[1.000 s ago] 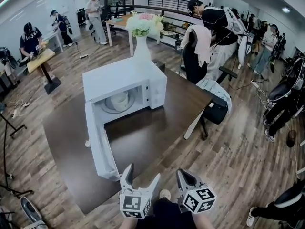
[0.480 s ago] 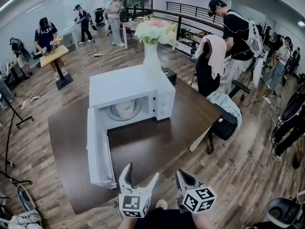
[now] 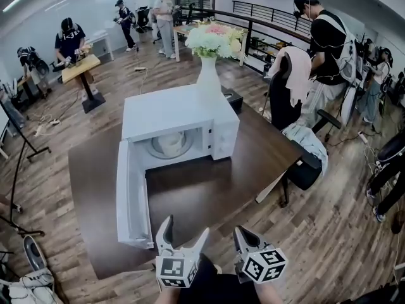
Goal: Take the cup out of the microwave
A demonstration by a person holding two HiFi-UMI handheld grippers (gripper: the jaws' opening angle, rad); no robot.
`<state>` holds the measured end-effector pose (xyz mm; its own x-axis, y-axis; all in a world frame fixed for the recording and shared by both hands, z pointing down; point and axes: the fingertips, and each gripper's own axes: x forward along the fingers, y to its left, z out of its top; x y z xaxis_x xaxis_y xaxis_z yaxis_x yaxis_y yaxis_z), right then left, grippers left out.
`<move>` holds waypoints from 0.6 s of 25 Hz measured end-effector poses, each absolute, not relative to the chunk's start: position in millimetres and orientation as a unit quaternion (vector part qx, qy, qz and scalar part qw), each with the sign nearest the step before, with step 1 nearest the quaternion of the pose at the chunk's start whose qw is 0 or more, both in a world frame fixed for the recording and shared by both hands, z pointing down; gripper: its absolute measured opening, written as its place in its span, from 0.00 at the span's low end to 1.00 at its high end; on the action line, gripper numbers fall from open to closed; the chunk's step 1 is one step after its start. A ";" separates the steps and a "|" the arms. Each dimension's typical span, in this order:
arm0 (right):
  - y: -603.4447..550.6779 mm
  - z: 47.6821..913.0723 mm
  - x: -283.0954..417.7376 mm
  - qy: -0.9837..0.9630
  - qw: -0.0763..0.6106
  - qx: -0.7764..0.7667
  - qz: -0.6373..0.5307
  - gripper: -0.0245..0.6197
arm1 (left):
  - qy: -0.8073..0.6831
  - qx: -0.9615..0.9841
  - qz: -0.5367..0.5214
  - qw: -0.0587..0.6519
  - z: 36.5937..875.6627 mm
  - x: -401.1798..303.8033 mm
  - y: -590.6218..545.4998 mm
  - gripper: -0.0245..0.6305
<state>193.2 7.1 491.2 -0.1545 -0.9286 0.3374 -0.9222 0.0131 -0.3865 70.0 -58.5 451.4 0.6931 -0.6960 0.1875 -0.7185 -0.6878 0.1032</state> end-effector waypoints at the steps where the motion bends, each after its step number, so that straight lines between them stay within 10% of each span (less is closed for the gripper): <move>1: 5.7 492.9 193.6 0.711 0.006 -0.650 -0.268 0.03 | -0.385 0.916 0.067 0.085 451.4 71.0 -60.0 0.71; 15: -24.0 497.2 194.6 0.718 0.000 -0.637 -0.281 0.03 | -0.409 0.907 0.060 0.086 446.5 69.7 -93.9 0.71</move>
